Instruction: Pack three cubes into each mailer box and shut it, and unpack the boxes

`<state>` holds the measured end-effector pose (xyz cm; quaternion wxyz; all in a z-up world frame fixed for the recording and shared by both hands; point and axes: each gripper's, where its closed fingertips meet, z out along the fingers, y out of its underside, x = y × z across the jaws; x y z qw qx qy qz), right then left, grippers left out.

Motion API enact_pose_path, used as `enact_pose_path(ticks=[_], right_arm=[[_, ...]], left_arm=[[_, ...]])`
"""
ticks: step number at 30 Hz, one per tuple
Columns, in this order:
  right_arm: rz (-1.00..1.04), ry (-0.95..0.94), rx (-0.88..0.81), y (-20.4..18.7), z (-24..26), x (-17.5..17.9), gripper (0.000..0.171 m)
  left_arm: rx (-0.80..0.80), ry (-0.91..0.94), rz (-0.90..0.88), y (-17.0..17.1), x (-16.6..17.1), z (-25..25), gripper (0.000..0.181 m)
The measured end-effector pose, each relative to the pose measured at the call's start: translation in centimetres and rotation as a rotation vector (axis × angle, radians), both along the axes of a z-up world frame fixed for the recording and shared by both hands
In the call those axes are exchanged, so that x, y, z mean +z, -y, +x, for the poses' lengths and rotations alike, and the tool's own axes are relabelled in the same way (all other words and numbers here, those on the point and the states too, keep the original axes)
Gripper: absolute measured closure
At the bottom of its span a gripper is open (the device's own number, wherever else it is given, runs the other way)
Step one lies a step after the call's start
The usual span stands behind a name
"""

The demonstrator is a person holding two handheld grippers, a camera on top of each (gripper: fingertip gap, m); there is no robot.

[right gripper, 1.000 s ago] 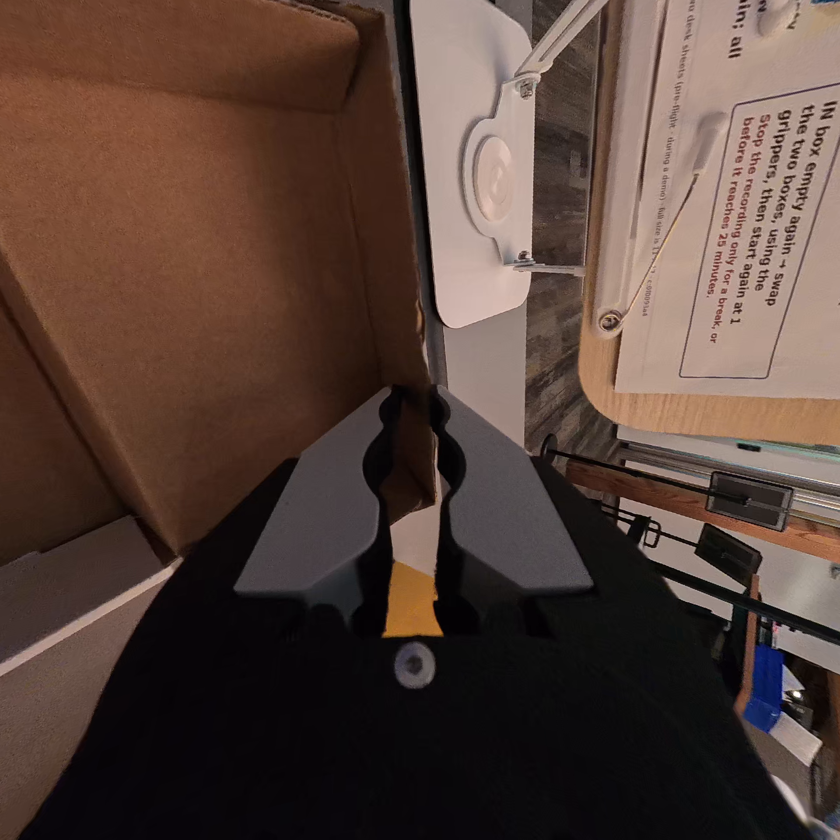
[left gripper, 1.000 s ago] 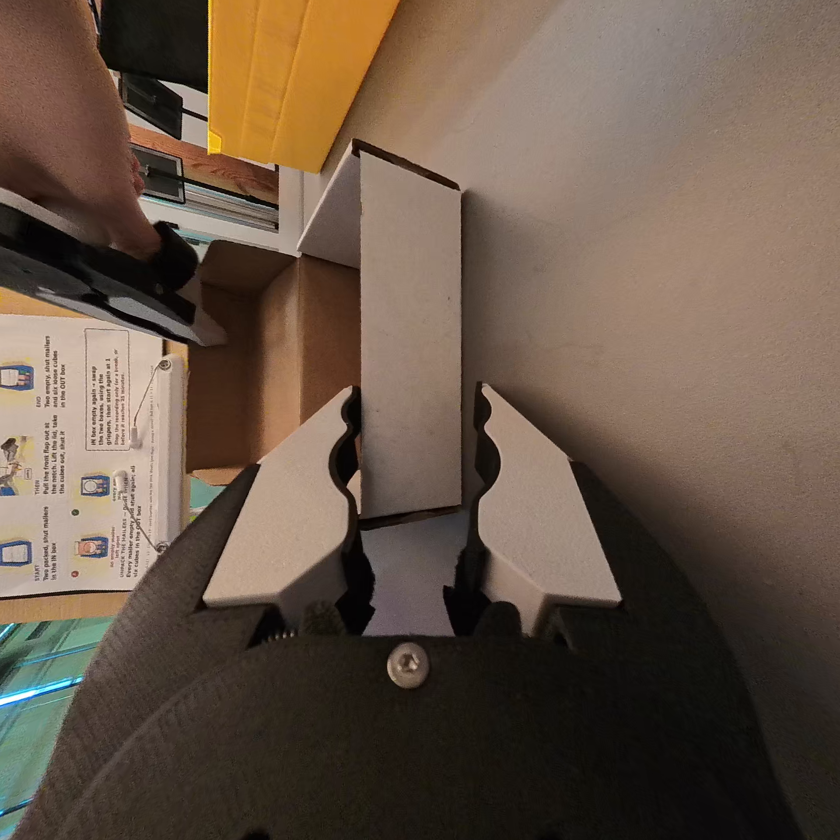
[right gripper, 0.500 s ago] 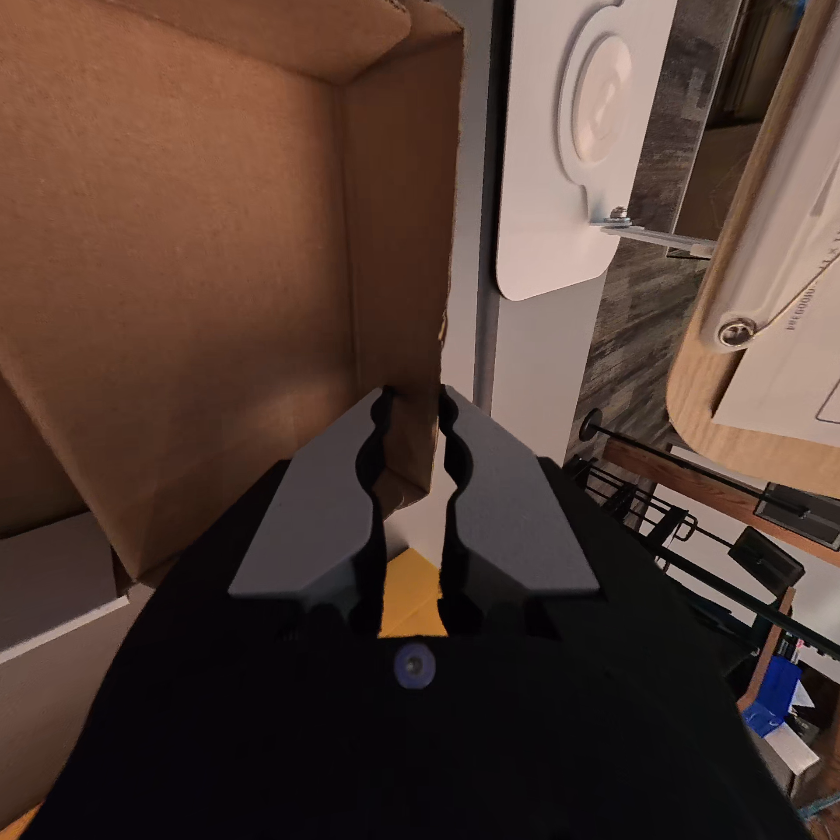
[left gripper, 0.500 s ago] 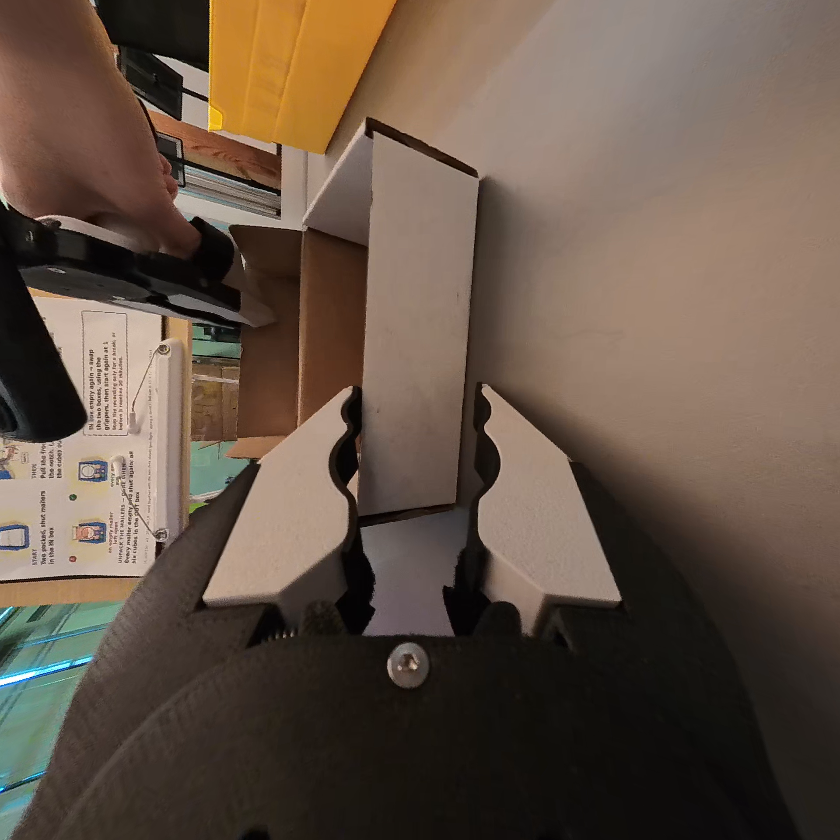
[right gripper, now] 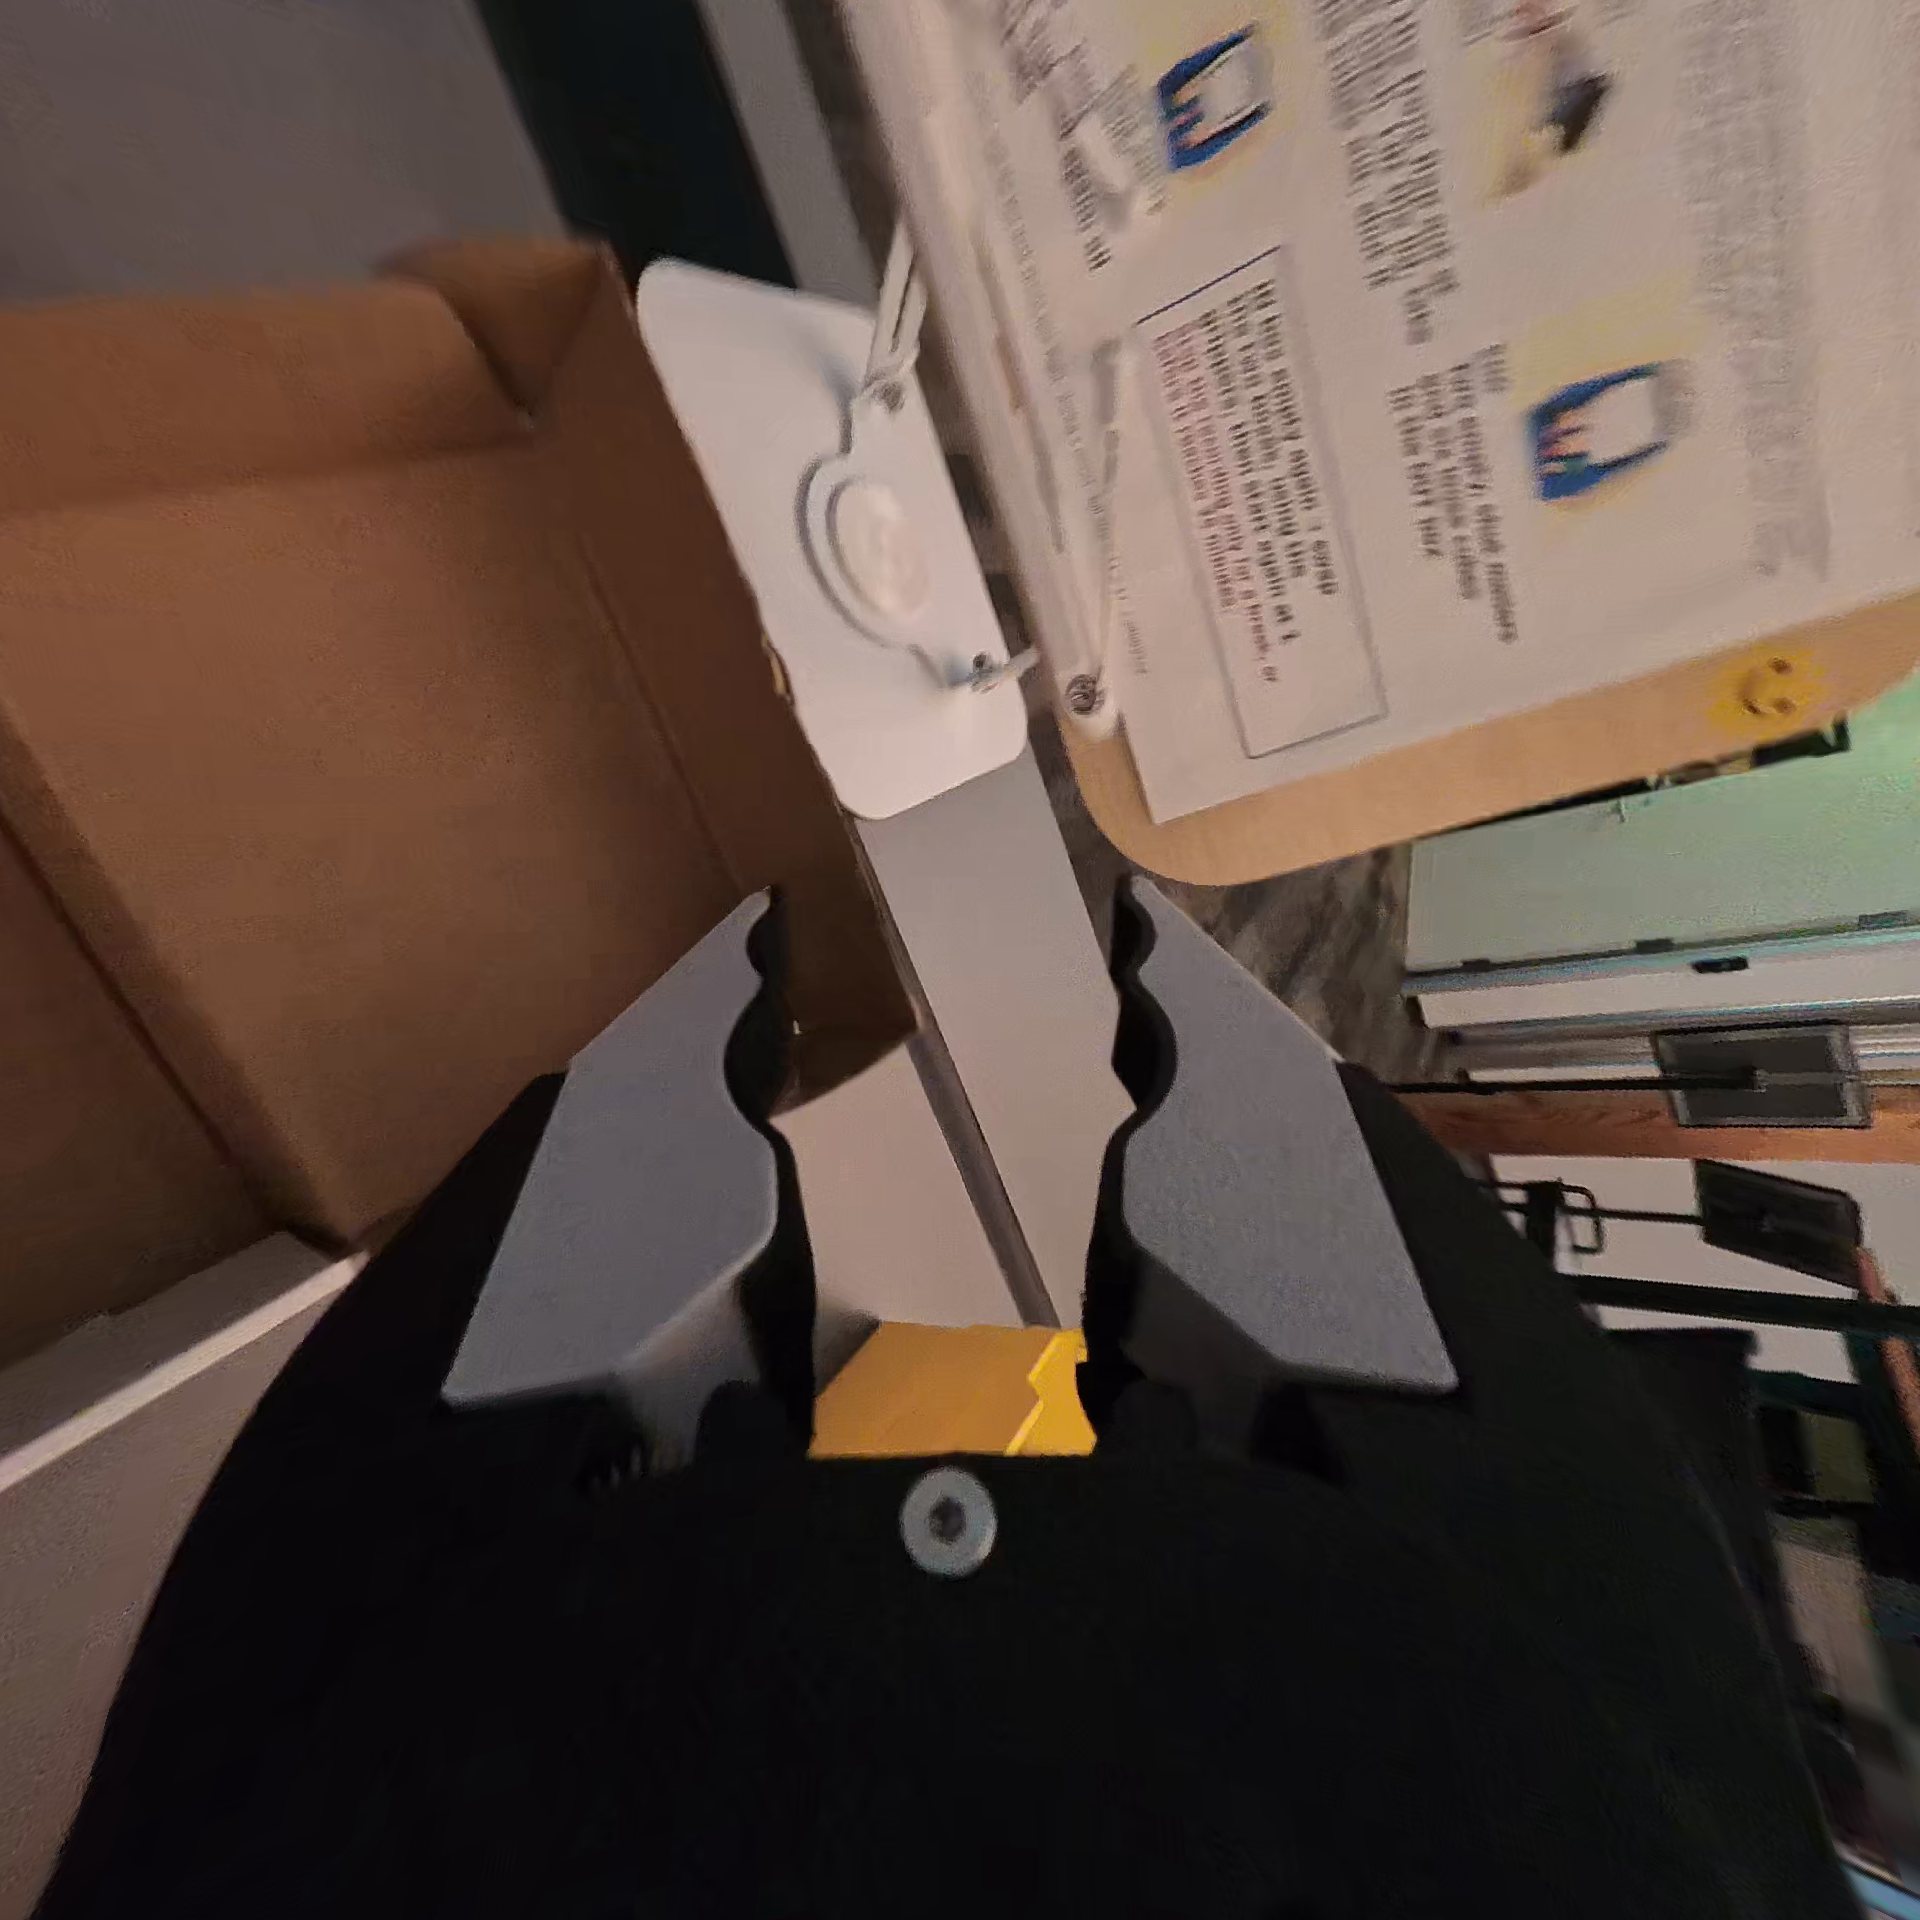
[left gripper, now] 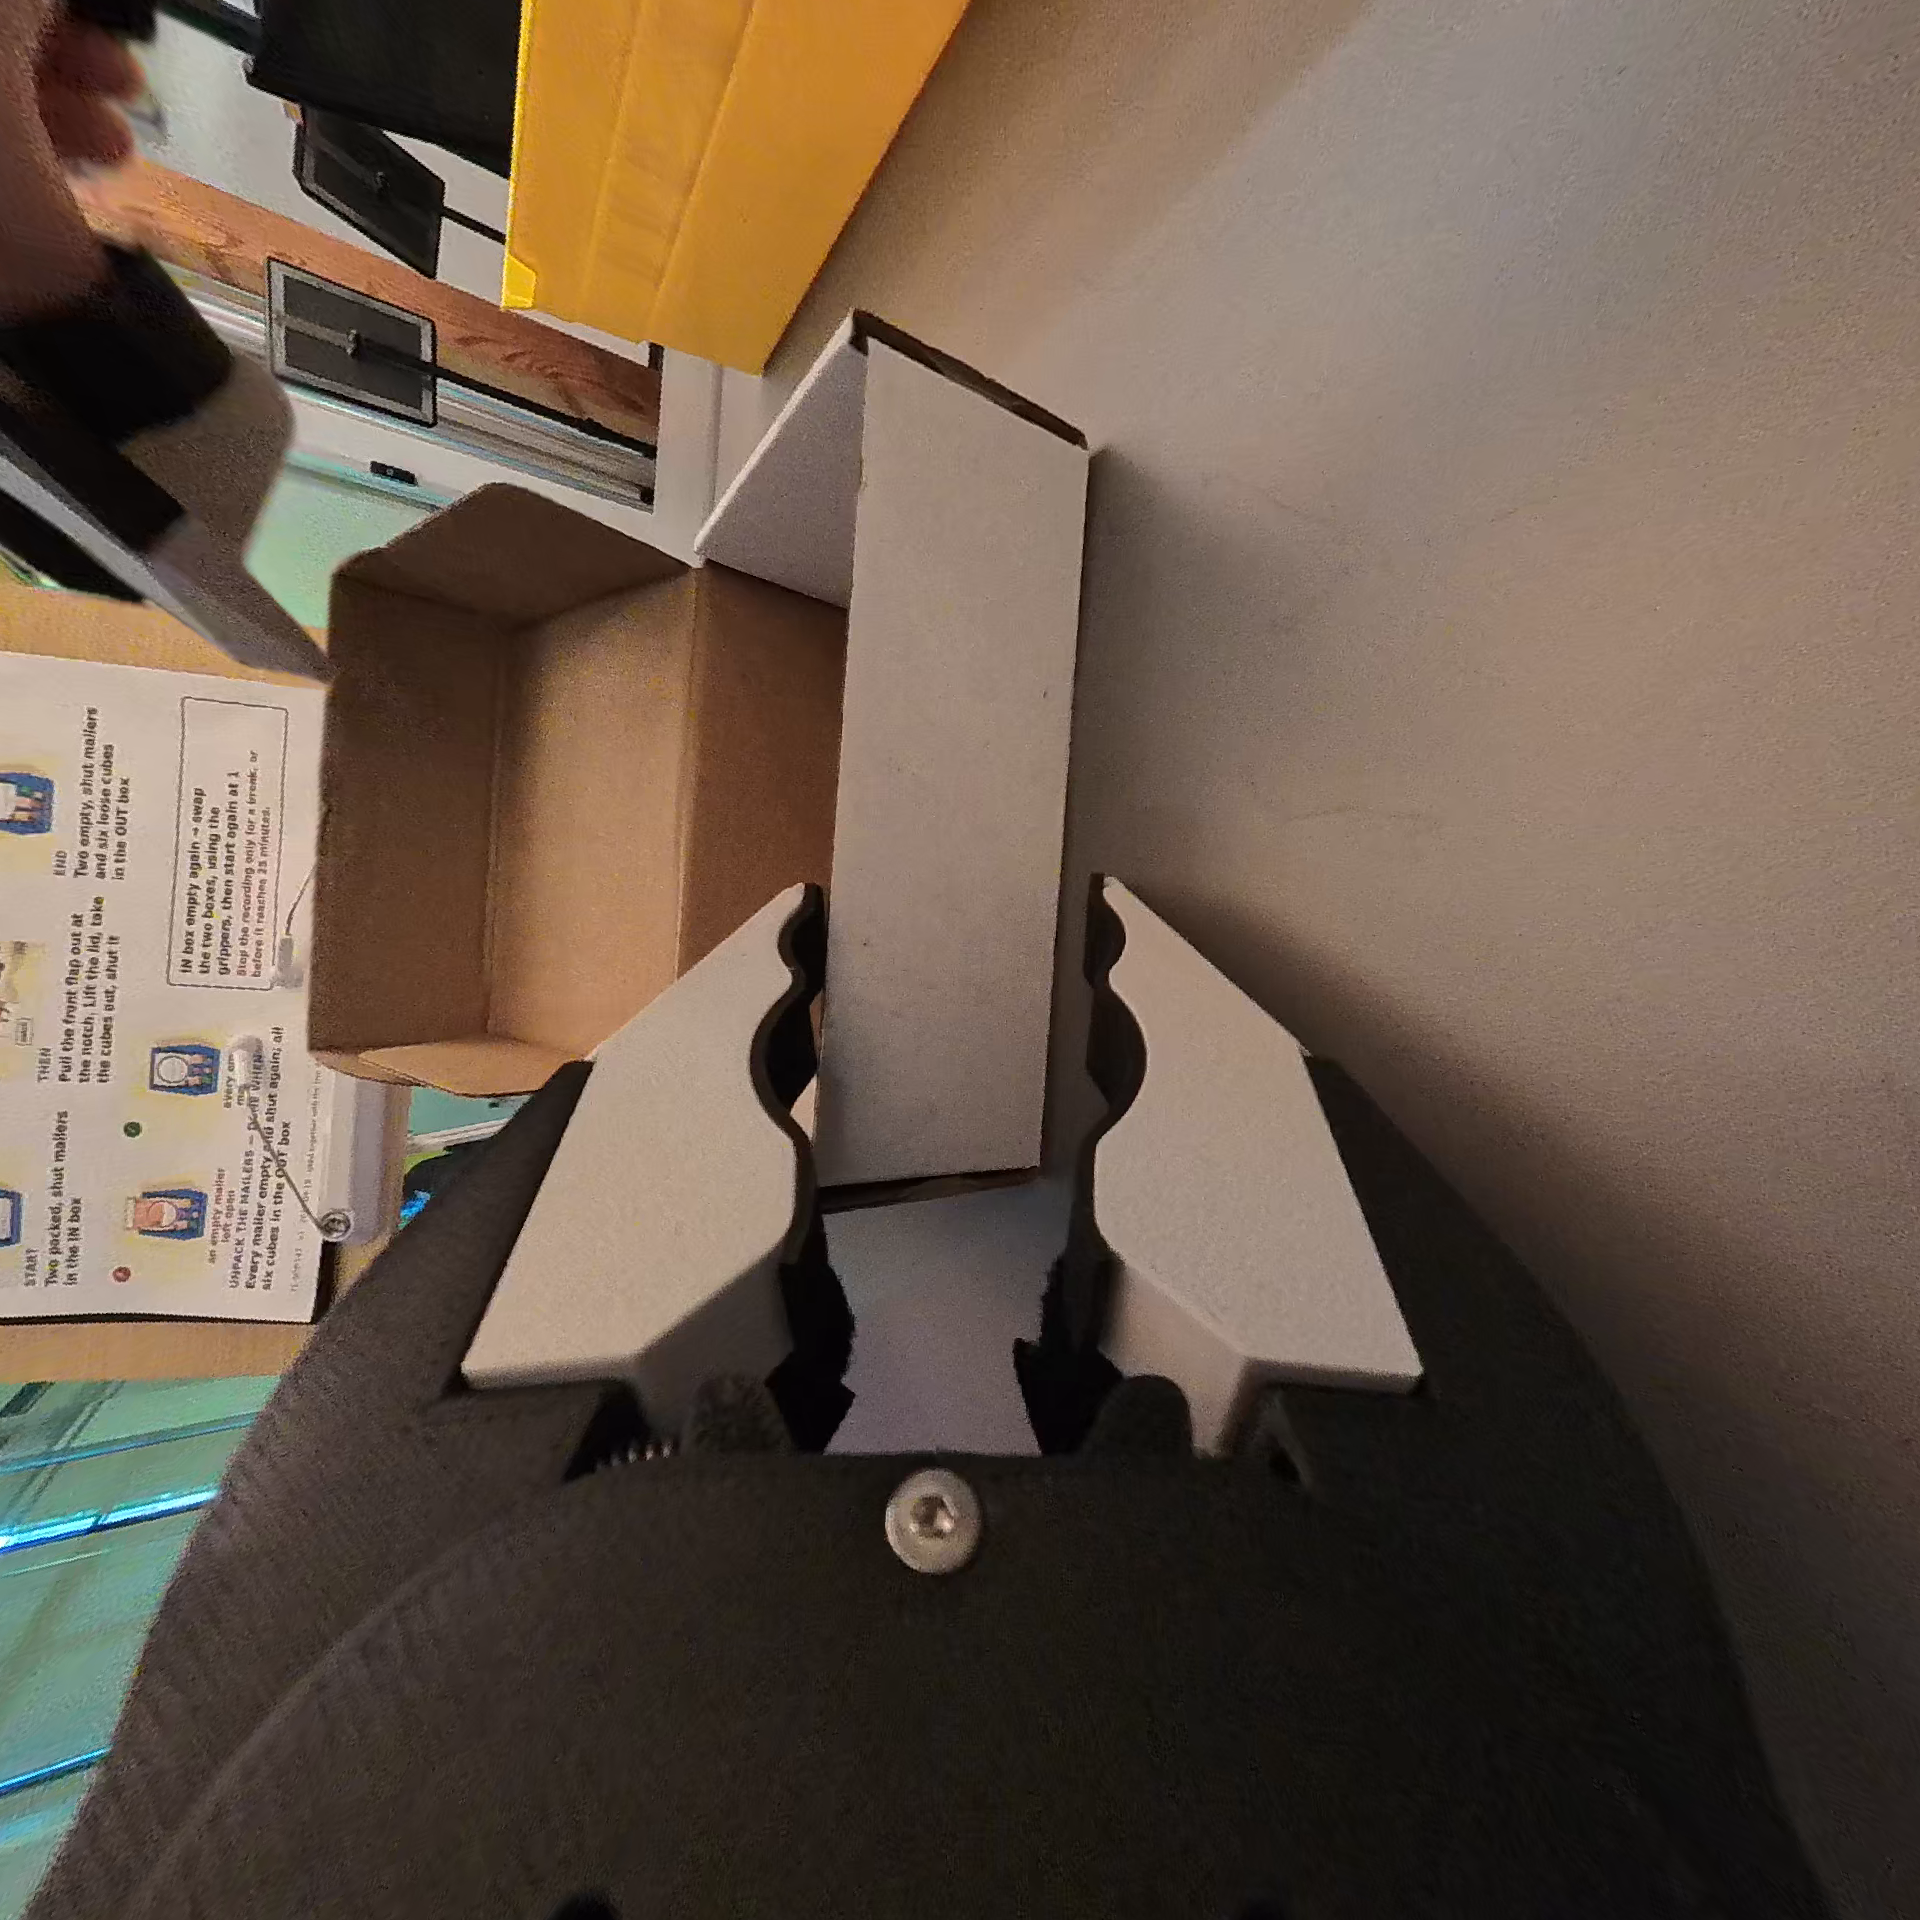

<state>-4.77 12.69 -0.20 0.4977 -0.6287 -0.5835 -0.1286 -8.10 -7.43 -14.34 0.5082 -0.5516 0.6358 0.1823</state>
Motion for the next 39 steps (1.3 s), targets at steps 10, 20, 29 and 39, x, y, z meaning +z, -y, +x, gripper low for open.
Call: enact_pose_path(ticks=[10,20,29,39], right_arm=[[0.045,-0.385,0.058,5.8,3.7,5.4,0.107],[-0.140,-0.822,0.308,9.8,4.1,11.1,0.112],[-0.151,-0.860,0.445,10.7,5.6,14.3,0.104],[-0.099,-0.820,0.430,9.8,7.2,13.7,0.108]], left_arm=[[-0.031,0.224,0.035,0.4,4.1,0.4,0.118],[-0.063,0.727,0.042,1.8,17.1,-3.6,0.119],[-0.016,0.662,0.018,2.5,27.8,-15.9,0.126],[0.192,0.523,-0.582,-1.3,14.1,-23.9,0.111]])
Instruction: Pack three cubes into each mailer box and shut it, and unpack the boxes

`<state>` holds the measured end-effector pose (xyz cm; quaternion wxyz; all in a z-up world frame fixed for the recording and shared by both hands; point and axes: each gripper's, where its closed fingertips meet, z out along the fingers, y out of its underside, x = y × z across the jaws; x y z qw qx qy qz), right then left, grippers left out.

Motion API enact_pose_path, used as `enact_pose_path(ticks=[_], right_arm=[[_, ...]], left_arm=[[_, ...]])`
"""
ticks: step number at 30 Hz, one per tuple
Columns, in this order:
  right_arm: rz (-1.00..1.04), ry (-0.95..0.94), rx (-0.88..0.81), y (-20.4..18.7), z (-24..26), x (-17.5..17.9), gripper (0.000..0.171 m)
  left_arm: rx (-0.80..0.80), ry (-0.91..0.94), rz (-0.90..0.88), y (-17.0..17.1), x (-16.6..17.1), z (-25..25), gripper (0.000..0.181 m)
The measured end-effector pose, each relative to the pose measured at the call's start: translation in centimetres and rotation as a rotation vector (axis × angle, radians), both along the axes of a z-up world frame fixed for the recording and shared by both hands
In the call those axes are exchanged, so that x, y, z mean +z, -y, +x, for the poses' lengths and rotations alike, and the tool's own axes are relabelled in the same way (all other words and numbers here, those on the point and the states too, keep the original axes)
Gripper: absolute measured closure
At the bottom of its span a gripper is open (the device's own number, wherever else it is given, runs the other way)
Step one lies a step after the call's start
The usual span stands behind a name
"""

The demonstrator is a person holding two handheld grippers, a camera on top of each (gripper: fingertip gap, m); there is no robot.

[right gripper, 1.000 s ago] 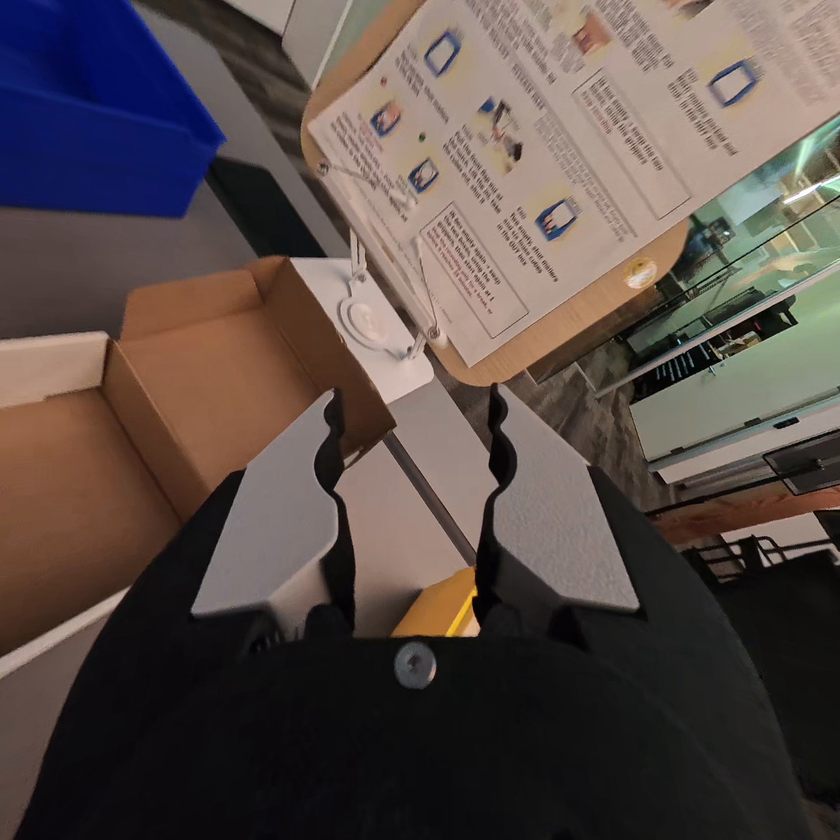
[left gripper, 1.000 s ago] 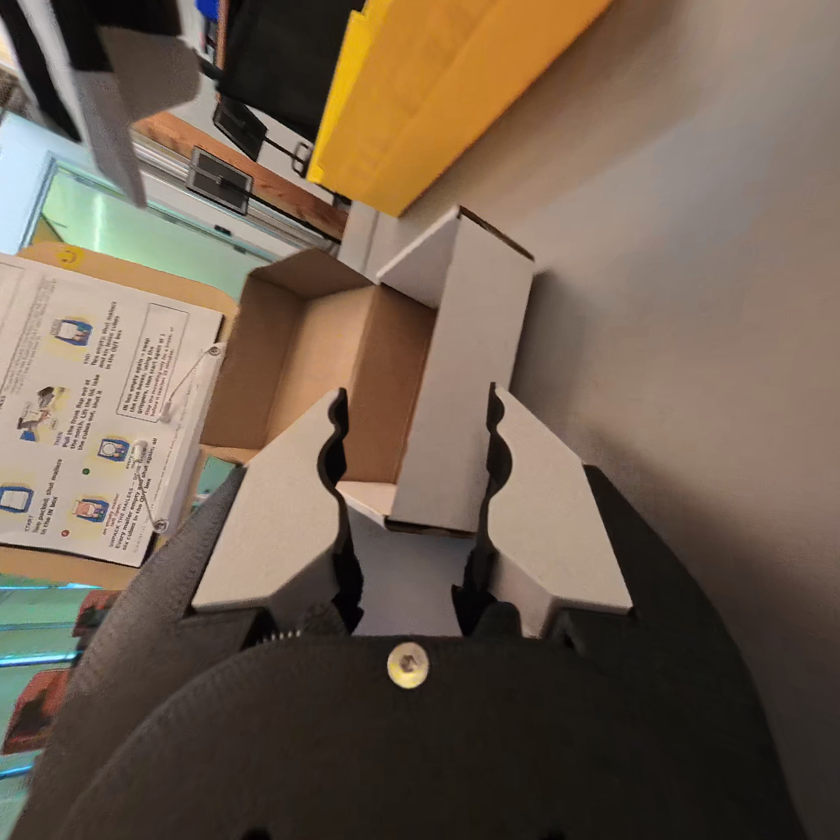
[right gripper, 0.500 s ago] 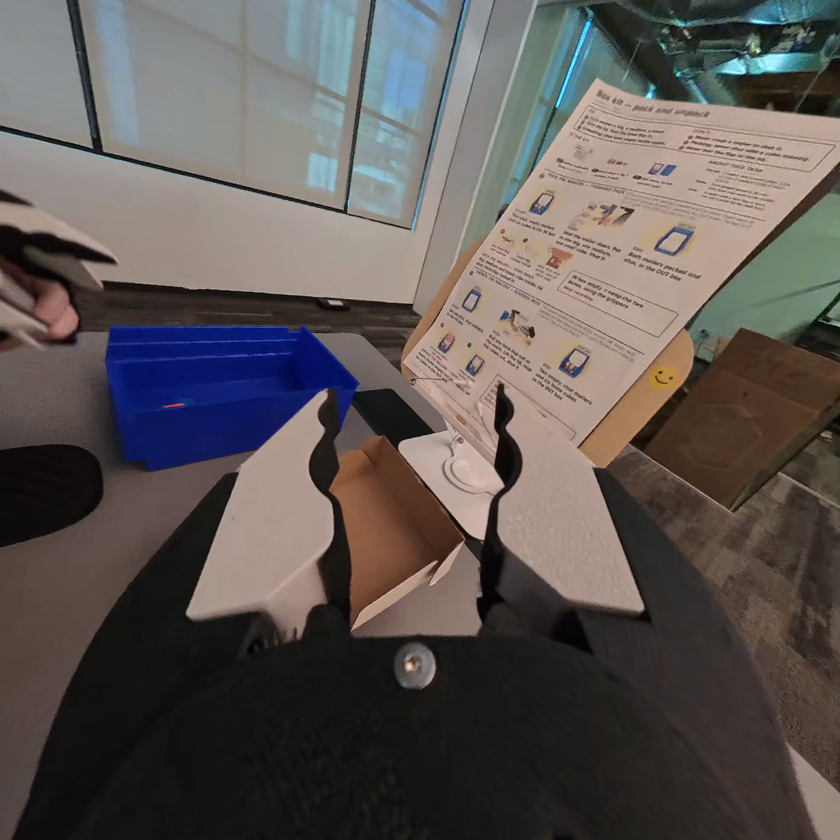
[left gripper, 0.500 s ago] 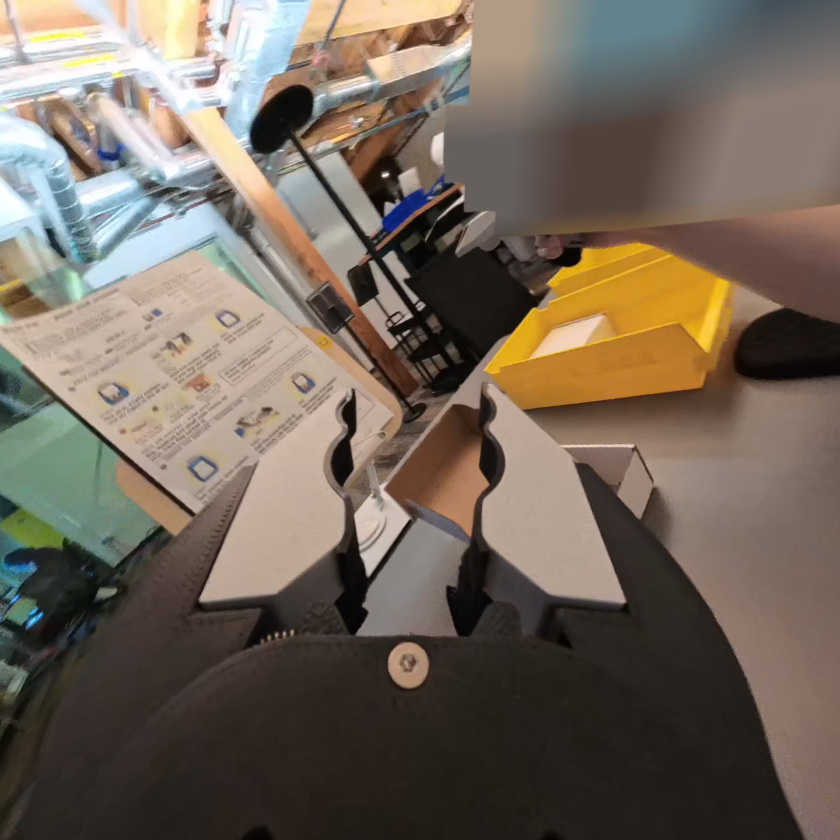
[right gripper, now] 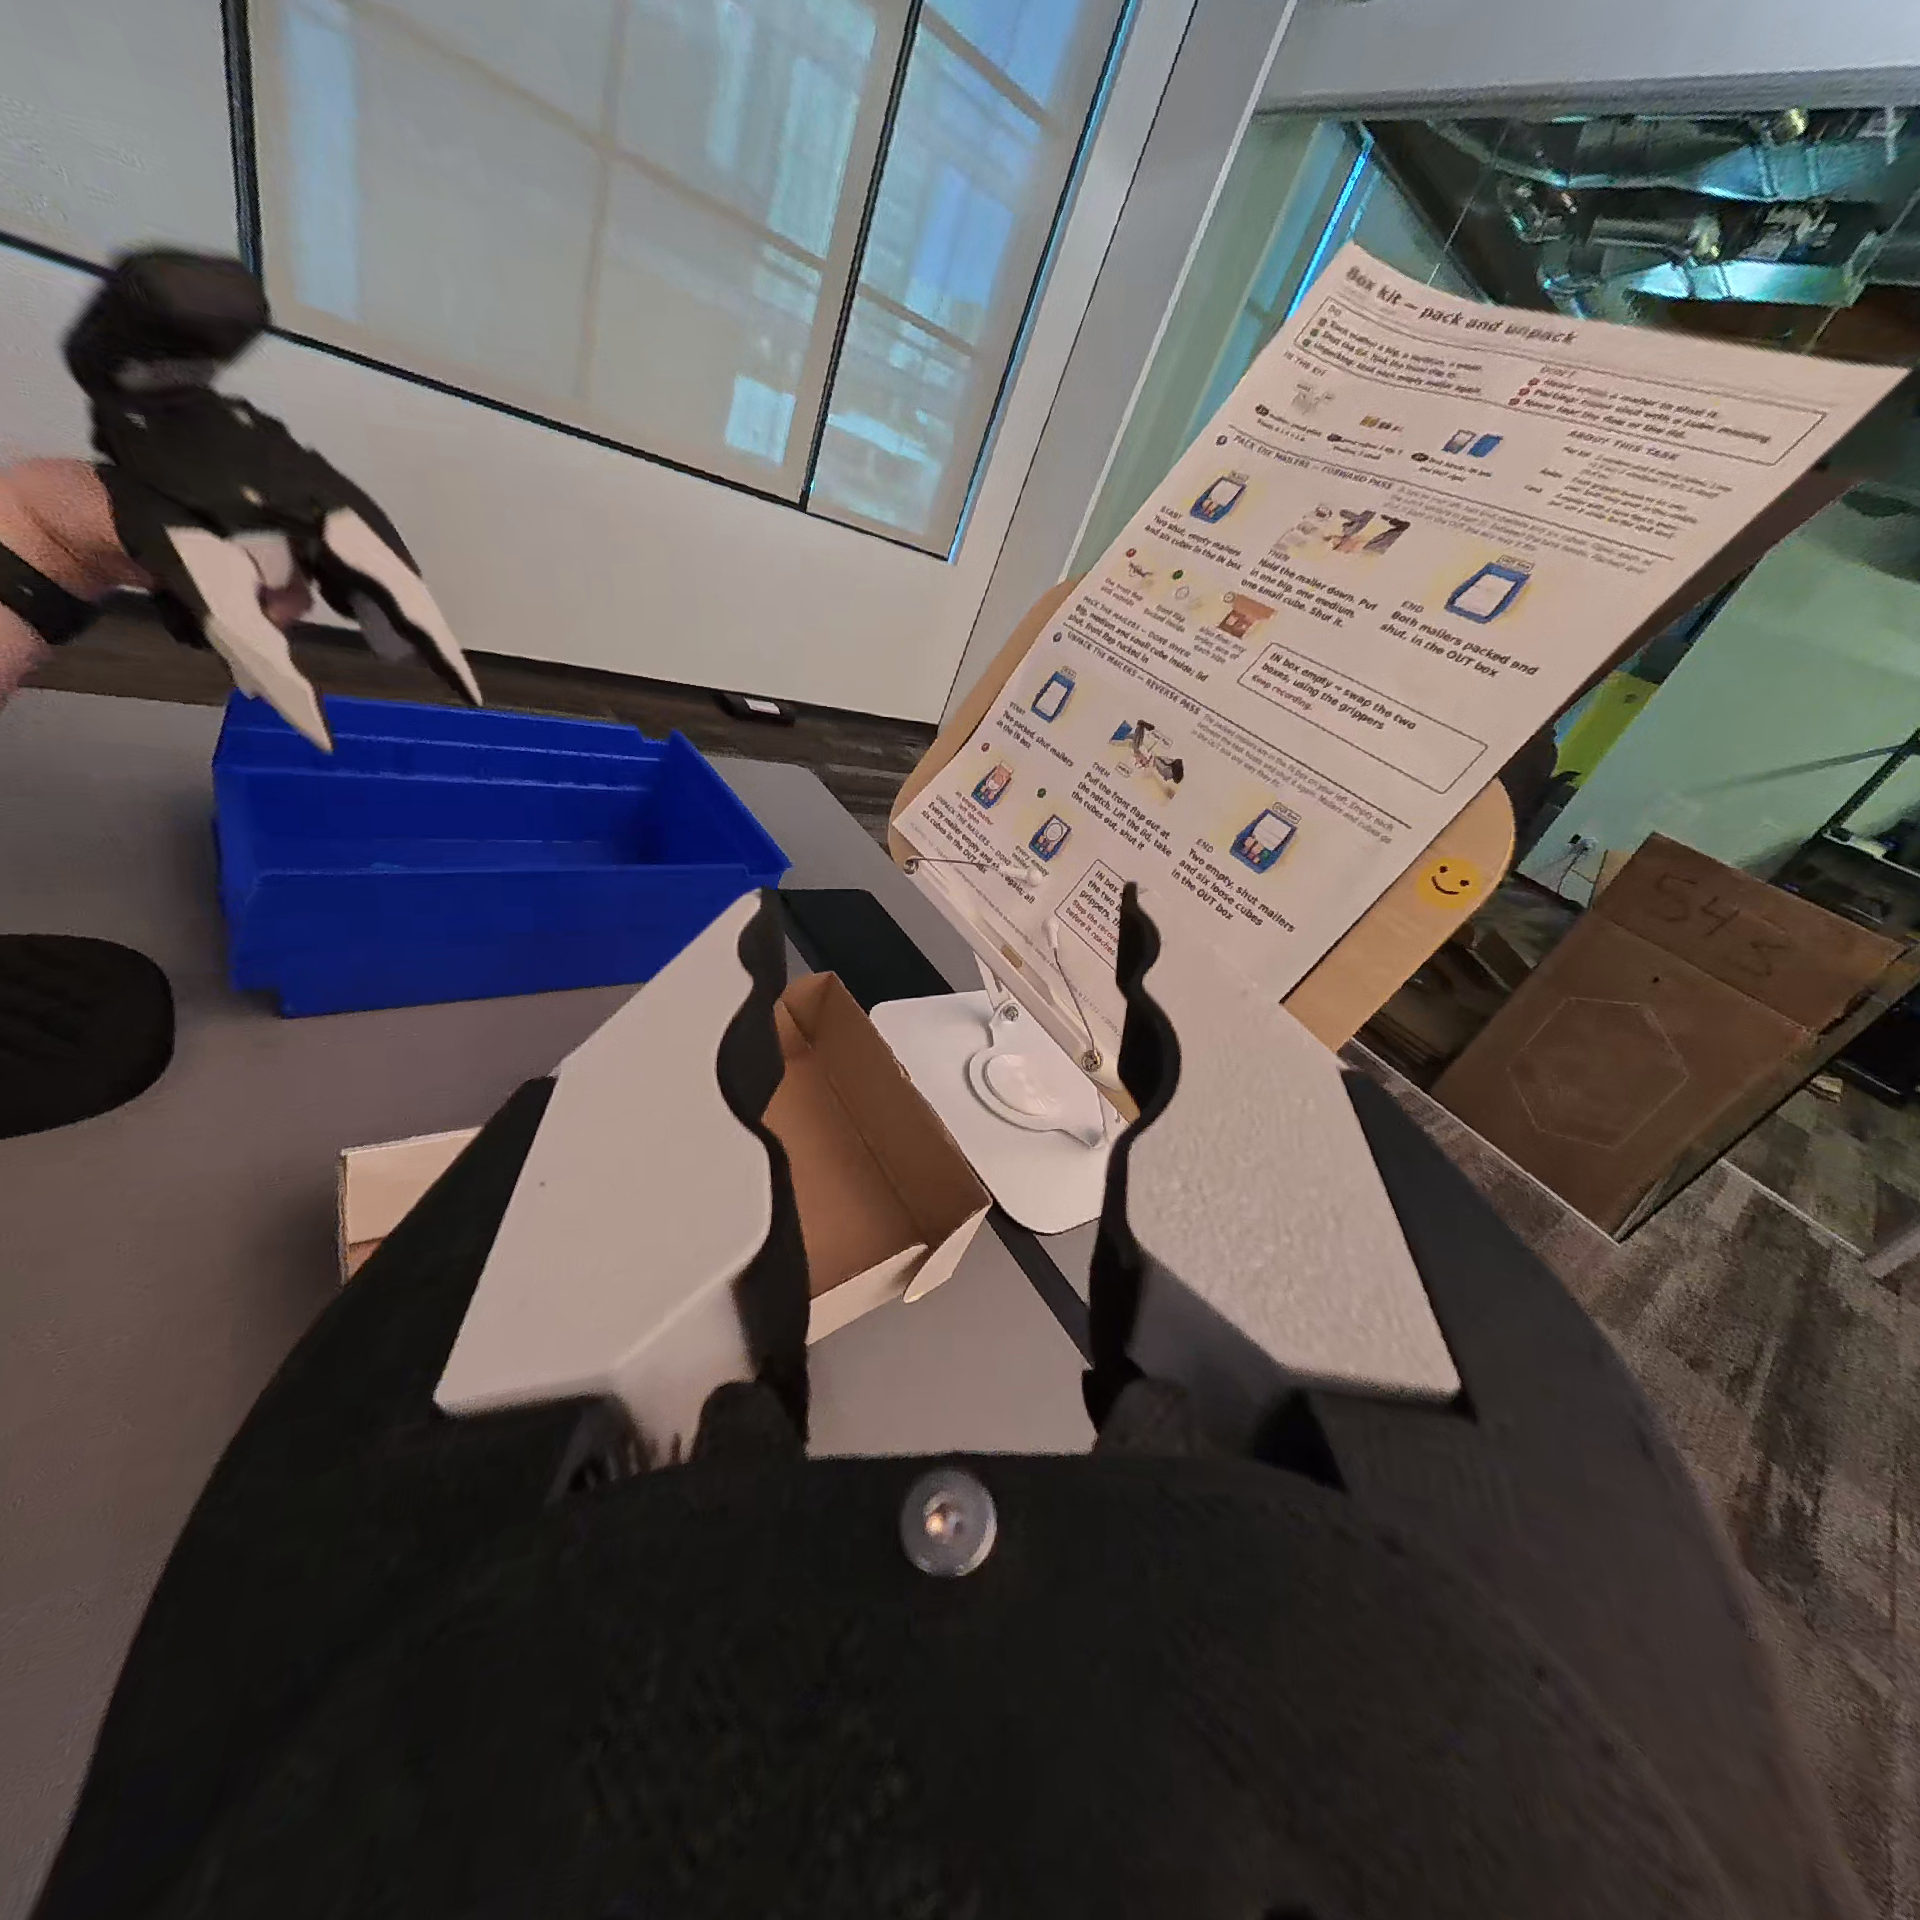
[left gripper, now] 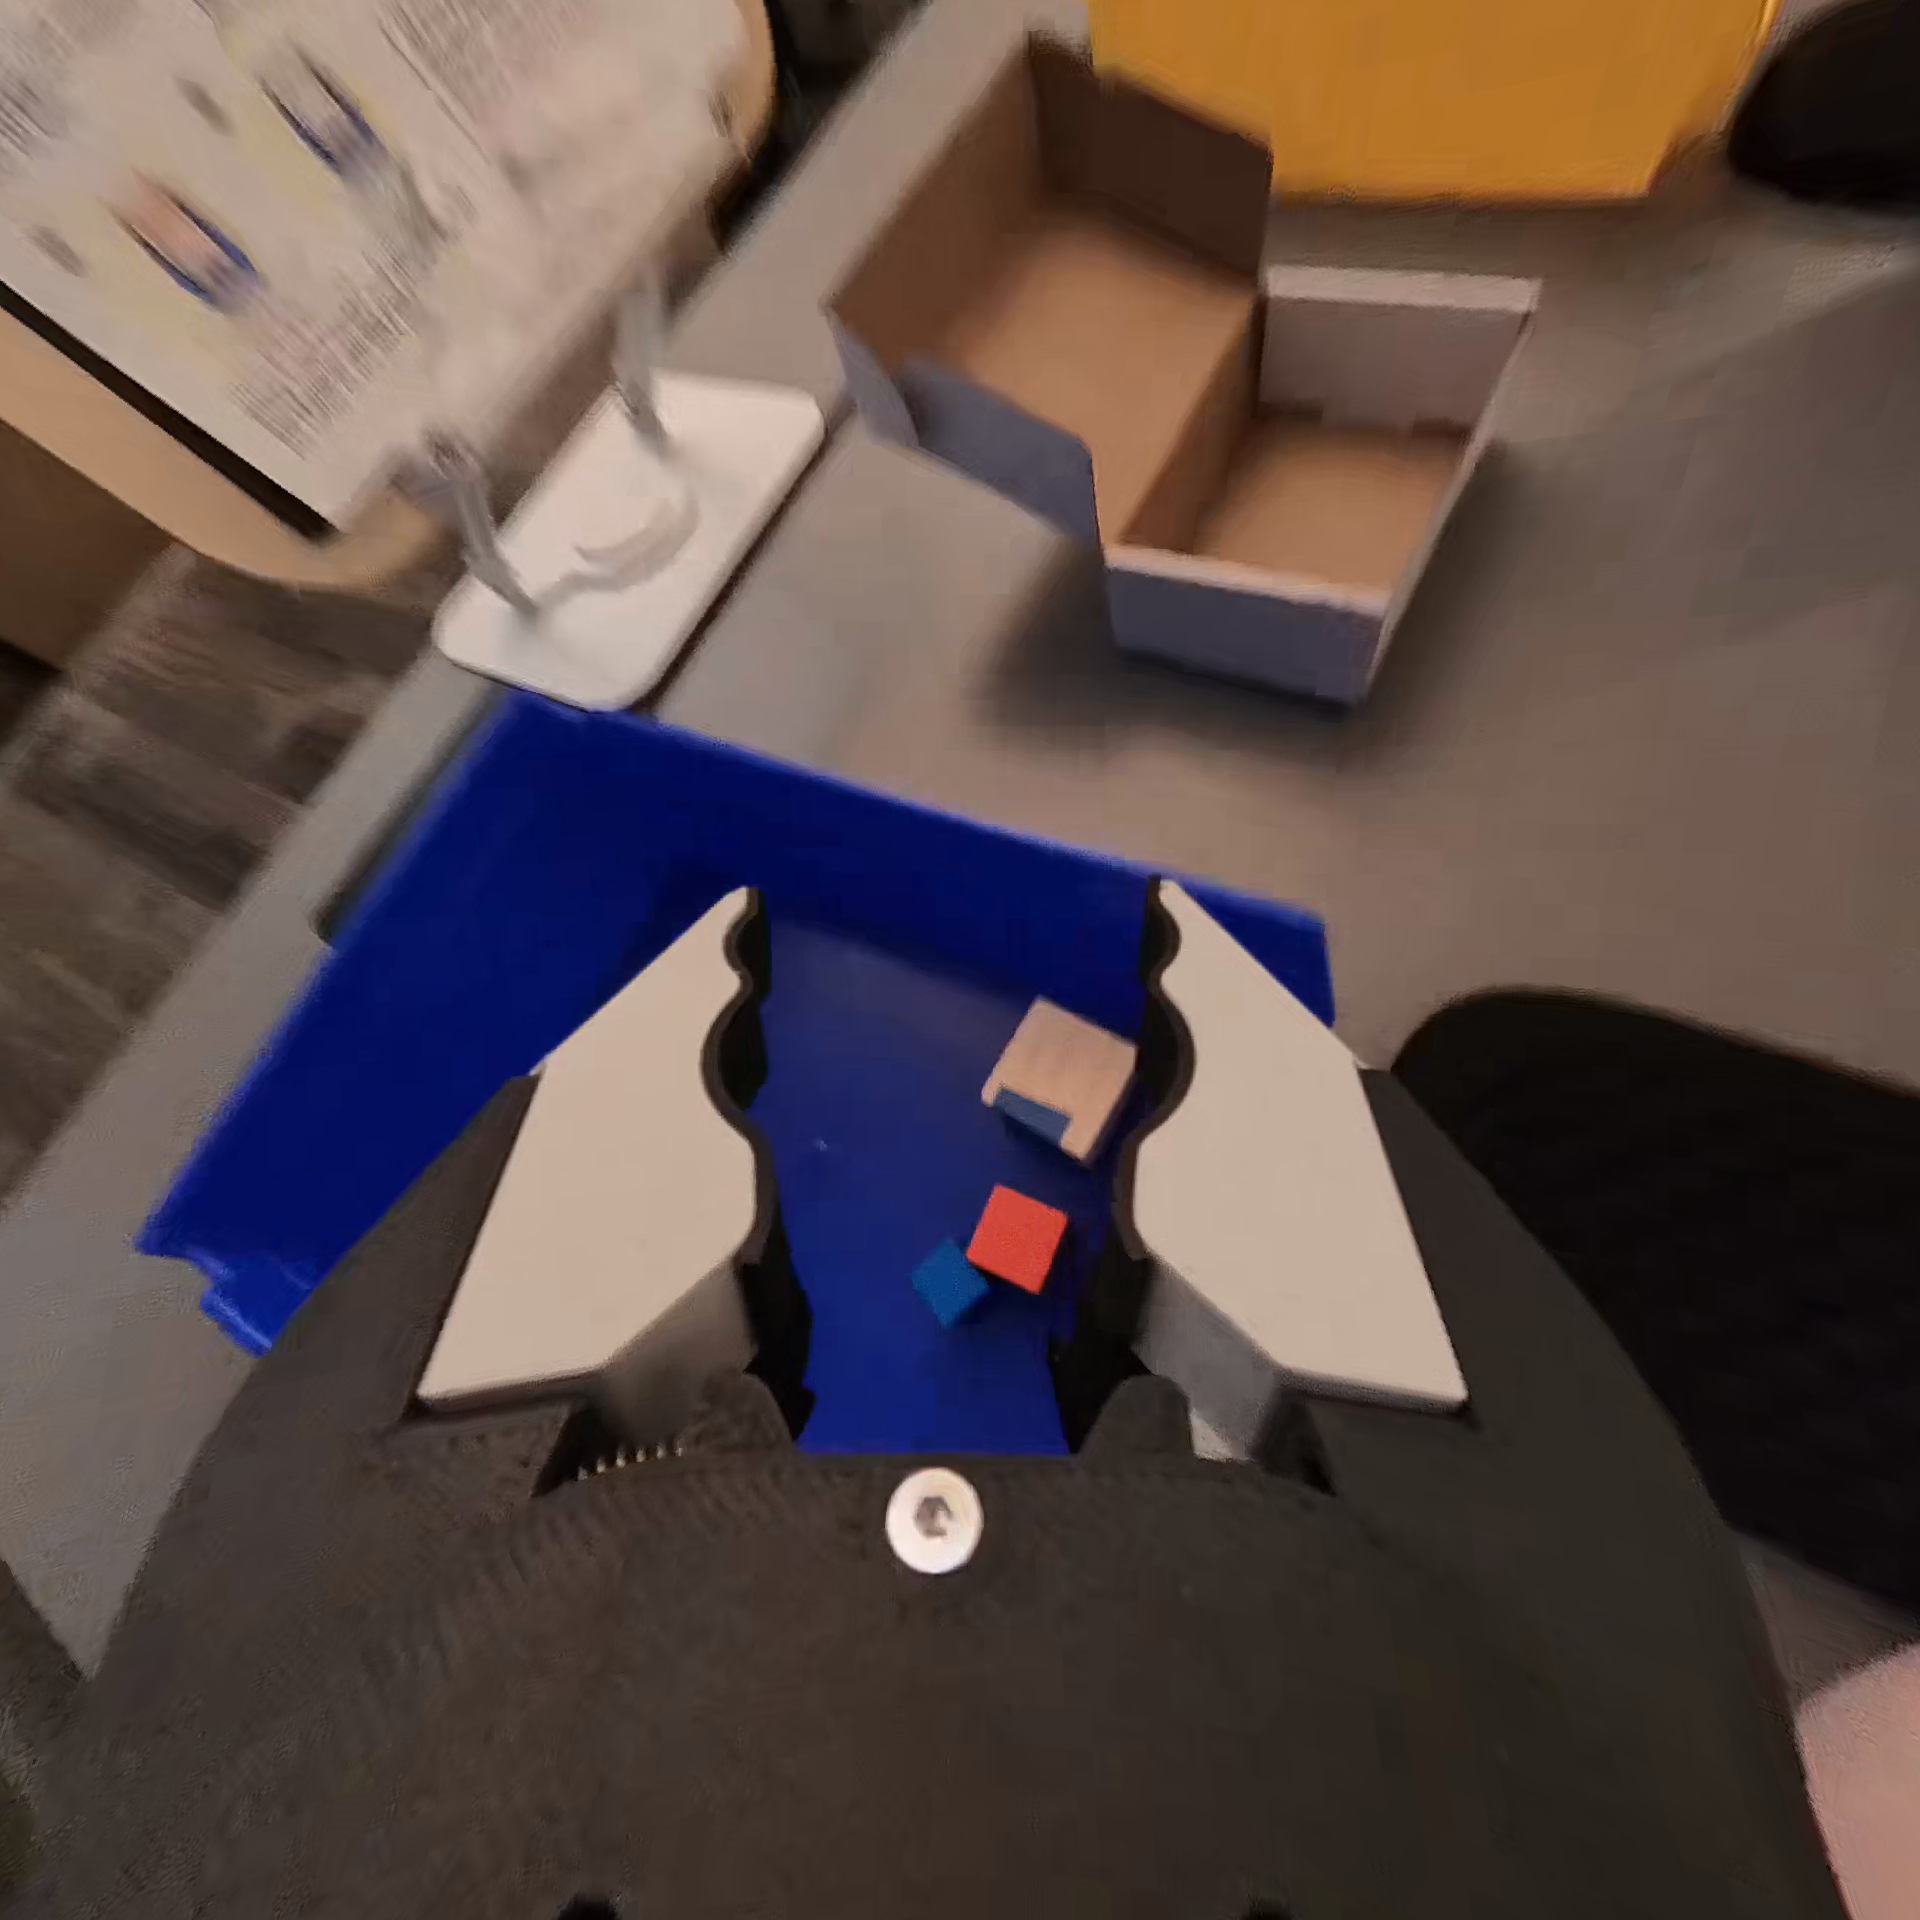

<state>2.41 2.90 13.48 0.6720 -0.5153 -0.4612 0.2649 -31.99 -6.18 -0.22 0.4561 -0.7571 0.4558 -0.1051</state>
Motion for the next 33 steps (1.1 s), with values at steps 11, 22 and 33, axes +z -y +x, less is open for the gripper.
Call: enact_pose_path(ticks=[11,22,33], right_arm=[[-0.024,0.020,0.006,0.2,0.2,-0.4,0.107],[0.036,0.055,0.030,1.6,0.3,0.1,0.109],[0.096,0.053,-0.035,1.4,2.0,1.2,0.111]], left_arm=[[-0.124,-0.245,-0.456,1.0,-12.0,-0.2,0.107],[-0.071,-0.332,-0.415,0.4,-11.8,-1.1,0.136],[-0.053,-0.163,0.245,-0.9,3.8,11.9,0.138]])
